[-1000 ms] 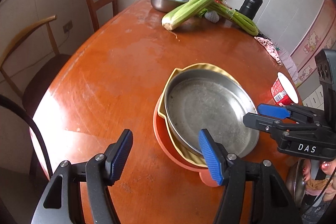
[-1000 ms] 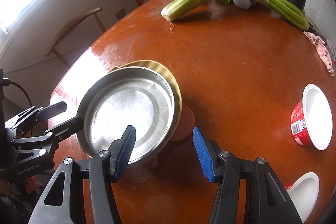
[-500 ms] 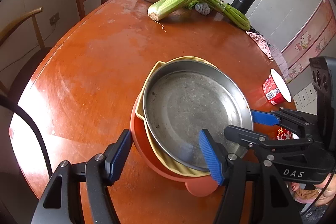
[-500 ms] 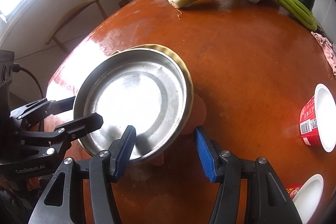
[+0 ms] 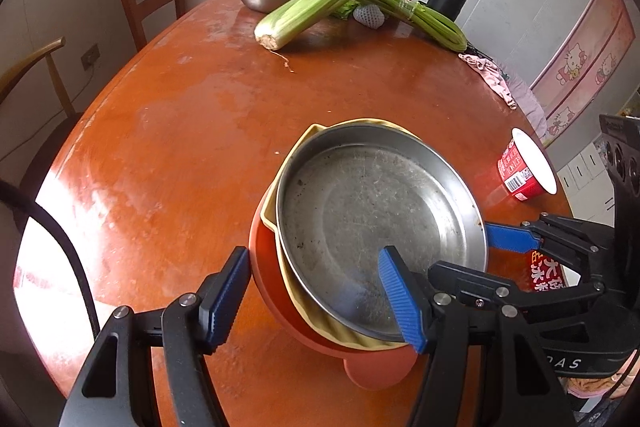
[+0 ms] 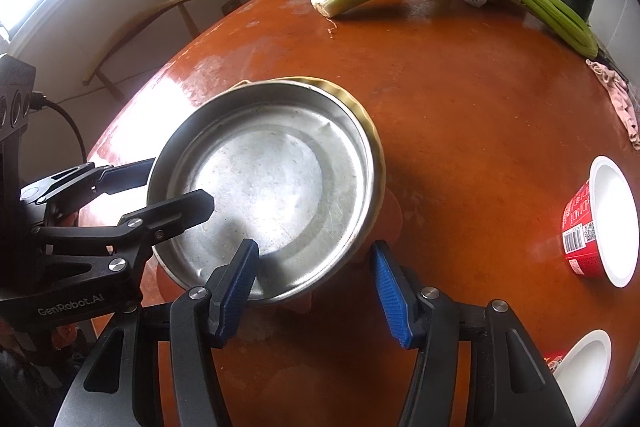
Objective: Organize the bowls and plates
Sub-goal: 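Lower the steel pan onto the yellow plate and open the right tool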
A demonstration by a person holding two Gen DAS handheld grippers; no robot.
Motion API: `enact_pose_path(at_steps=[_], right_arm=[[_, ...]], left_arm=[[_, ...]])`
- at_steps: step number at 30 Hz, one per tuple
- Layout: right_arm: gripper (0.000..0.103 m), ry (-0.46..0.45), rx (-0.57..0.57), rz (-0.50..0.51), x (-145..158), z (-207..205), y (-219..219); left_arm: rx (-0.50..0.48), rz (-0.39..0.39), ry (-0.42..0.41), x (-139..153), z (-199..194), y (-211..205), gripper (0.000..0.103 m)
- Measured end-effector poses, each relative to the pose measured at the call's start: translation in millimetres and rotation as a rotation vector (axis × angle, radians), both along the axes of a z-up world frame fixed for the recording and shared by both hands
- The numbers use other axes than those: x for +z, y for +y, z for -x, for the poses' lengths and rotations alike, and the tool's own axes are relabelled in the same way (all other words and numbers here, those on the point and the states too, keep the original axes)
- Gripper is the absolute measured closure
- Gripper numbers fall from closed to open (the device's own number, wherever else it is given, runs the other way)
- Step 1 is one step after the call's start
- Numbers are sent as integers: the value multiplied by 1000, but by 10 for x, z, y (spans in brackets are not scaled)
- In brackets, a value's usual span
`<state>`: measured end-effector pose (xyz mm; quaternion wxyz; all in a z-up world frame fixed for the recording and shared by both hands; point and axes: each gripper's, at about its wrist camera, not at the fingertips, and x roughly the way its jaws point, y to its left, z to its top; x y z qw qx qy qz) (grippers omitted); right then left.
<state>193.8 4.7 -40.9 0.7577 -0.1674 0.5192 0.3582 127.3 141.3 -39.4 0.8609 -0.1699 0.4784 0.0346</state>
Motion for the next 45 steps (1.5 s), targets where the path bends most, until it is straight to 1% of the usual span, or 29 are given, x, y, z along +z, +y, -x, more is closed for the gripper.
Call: enact_pose_path(at_steps=[9,18,22,28,37,45], right_arm=[[43,-15,-46,17,21,-87,-165],[43,-16,-60,18,32,-88,-205],[43,-19,-58,23,33,-79,-193],[43,-25,-61,29,34,-76,-181],[43,-33,-66,29,32,-65,-177],[43,-76,-84,8,182,-49,-265]], left_arm=[[-45,-12,2,-44,-195,-149,38],[-54,-24,0,-55,-250,-190,38],[-44,-21,4,-64,-231,-176,38],[-29,-44,-1,-39,-177,-166,37],[-6,-51,-14,18,-69,-104,37],[5,-63,-43,152,46,-105,37]])
